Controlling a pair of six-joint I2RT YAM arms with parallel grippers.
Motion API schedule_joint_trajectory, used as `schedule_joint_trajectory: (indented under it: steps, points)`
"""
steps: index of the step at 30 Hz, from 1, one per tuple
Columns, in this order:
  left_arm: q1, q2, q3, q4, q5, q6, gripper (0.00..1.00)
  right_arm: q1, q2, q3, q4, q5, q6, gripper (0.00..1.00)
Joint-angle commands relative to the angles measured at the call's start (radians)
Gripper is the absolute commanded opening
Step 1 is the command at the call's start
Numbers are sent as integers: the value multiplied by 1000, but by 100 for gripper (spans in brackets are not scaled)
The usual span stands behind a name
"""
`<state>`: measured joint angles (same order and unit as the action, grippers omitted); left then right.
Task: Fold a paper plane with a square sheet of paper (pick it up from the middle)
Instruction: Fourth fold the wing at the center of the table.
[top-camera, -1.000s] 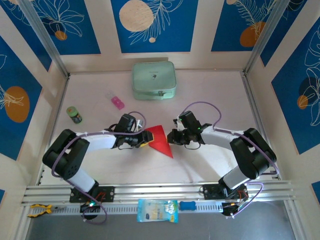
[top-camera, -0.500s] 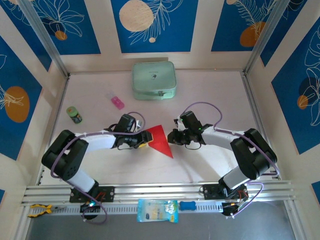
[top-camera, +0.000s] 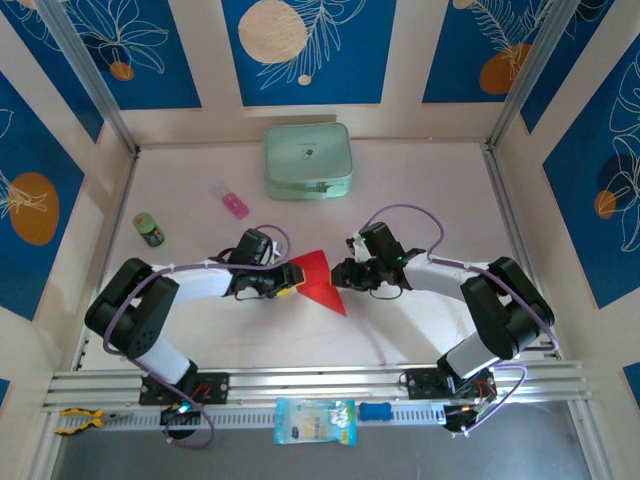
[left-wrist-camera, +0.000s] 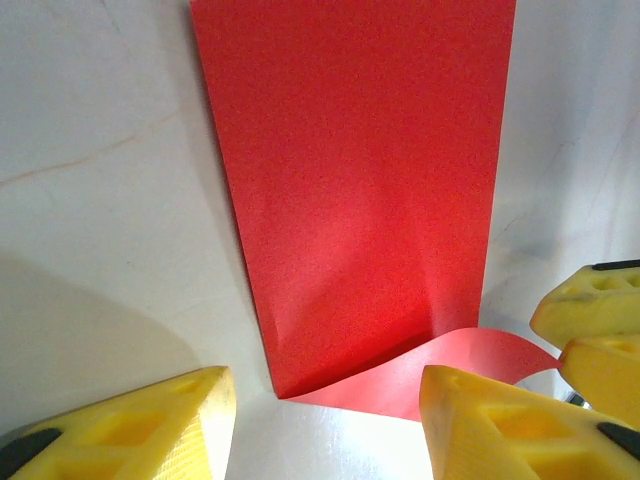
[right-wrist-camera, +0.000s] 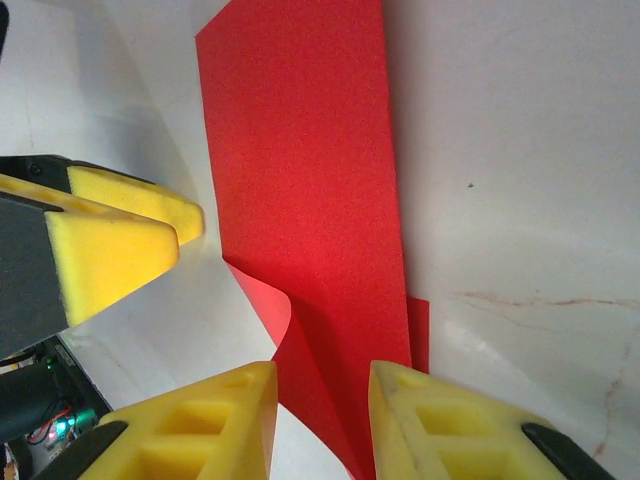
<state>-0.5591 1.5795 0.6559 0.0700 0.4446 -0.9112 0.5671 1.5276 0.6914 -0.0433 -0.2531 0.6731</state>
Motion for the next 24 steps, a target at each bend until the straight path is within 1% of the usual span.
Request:
schedule_joint_trajectory:
  steps: [1, 4, 7, 8, 13, 16, 19, 24]
  points:
    - [10, 10, 25, -6, 20, 0, 51, -6, -35, -15, 4, -20, -17, 31]
    - [11, 8, 26, -7, 18, 0, 51, -12, -62, -30, 23, -13, -16, 31]
    - [11, 7, 28, -10, 20, 0, 51, -16, -91, -61, 80, -31, -5, 32]
    - [11, 7, 28, -9, 20, 1, 51, -16, -92, -67, 95, -39, -3, 33]
    - [10, 13, 33, -5, 31, 4, 51, -16, -45, -53, 81, -47, -13, 34]
    - [11, 10, 33, -7, 30, 4, 51, -17, -31, -52, 74, -23, -12, 34]
    - [10, 9, 34, -7, 32, 5, 51, -18, -15, -44, 76, -34, -19, 33]
    - [11, 20, 39, -1, 41, 4, 51, -22, 9, -36, 89, -53, -20, 24]
